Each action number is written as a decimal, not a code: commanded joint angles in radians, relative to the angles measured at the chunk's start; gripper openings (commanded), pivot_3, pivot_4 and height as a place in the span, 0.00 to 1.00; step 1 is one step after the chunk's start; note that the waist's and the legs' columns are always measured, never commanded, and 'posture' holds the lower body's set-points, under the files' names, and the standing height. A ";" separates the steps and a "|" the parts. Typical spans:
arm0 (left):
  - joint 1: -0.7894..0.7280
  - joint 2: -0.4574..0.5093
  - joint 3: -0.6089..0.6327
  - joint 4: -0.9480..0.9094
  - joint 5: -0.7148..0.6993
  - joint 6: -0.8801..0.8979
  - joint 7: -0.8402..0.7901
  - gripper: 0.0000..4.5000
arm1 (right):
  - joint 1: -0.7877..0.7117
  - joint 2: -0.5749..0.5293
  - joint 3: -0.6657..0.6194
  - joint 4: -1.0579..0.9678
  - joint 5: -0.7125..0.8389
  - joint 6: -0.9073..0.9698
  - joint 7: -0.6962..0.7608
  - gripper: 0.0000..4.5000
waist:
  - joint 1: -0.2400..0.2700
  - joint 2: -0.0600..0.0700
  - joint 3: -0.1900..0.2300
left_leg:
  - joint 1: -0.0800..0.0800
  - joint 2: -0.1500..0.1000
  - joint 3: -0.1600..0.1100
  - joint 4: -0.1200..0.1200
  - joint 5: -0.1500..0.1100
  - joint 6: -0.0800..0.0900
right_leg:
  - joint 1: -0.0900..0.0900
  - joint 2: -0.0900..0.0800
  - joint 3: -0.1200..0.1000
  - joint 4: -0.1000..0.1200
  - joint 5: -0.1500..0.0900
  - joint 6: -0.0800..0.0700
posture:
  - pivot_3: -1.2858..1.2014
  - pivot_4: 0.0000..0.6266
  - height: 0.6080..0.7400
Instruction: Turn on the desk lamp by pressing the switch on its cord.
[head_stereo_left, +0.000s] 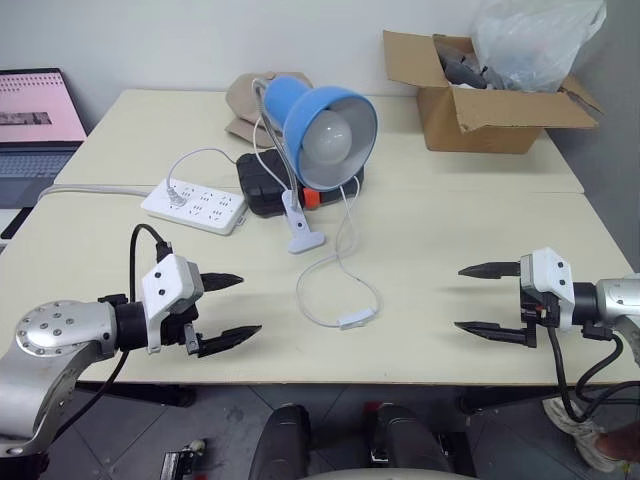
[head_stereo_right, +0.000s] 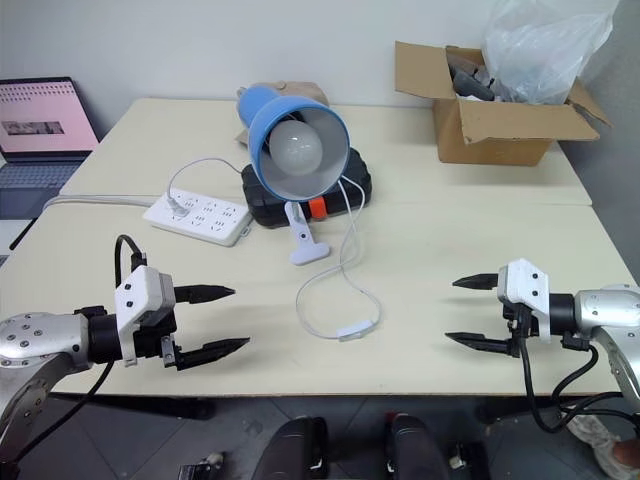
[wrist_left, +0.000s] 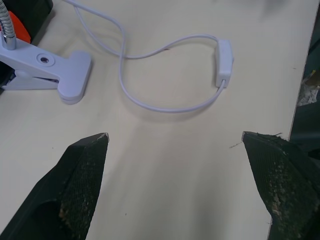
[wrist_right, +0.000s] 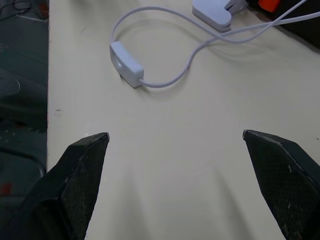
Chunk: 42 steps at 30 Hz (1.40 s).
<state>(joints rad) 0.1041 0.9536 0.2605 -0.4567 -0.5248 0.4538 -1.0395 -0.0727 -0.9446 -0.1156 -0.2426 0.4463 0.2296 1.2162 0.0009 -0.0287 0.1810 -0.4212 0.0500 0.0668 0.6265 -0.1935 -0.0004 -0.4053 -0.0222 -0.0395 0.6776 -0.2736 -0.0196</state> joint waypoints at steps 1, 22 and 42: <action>-0.004 -0.002 -0.002 -0.018 0.000 -0.012 -0.007 0.99 | -0.017 0.006 -0.004 -0.024 -0.002 -0.015 -0.004 1.00 | 0.000 0.000 0.000 | 0.000 0.000 0.000 0.000 0.000 0.000 | 0.000 0.000 0.000 0.000 0.000 0.000 | 0.52 0.24 1.00; -0.202 -0.089 -0.178 0.041 0.106 -0.088 0.008 0.99 | 0.012 0.028 0.006 -0.141 -0.003 0.058 -0.067 1.00 | 0.007 0.000 0.000 | 0.000 -0.001 0.000 0.001 0.000 0.000 | 0.001 0.000 0.000 0.000 0.001 0.001 | 0.52 0.24 1.00; -0.367 -0.338 -0.561 0.270 0.352 -0.217 0.035 0.99 | 0.177 -0.011 -0.141 -0.439 0.093 0.331 -0.221 1.00 | 0.016 -0.001 0.000 | -0.002 -0.002 -0.002 0.002 0.000 0.000 | 0.000 0.000 -0.001 0.001 0.004 0.008 | 0.52 0.24 1.00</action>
<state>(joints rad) -0.2469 0.6243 -0.2886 -0.1960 -0.1900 0.2653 -0.9973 0.1076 -0.9447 -0.2197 -0.6386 0.5123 0.5406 1.0104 0.0168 -0.0293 0.1808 -0.4231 0.0481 0.0644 0.6284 -0.1933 -0.0001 -0.4049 -0.0221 -0.0404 0.6781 -0.2692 -0.0118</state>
